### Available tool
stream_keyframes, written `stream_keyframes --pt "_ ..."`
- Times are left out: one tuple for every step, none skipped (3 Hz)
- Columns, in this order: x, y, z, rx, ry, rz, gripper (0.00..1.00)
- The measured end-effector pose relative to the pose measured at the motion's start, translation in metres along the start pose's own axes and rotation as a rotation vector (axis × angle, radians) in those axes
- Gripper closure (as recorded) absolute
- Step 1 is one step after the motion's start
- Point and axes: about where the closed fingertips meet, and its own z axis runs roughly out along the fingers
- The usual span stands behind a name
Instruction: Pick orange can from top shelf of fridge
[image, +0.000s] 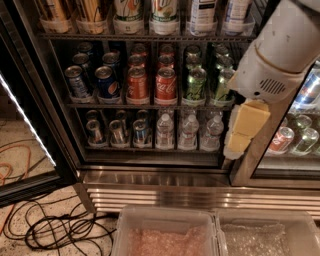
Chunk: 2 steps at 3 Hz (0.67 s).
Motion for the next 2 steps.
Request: stream_keyframes --pt "-0.001 0.000 0.000 0.000 0.000 -0.002 0.00" --pt "-0.014 0.001 0.007 0.040 -0.054 0.041 0.00"
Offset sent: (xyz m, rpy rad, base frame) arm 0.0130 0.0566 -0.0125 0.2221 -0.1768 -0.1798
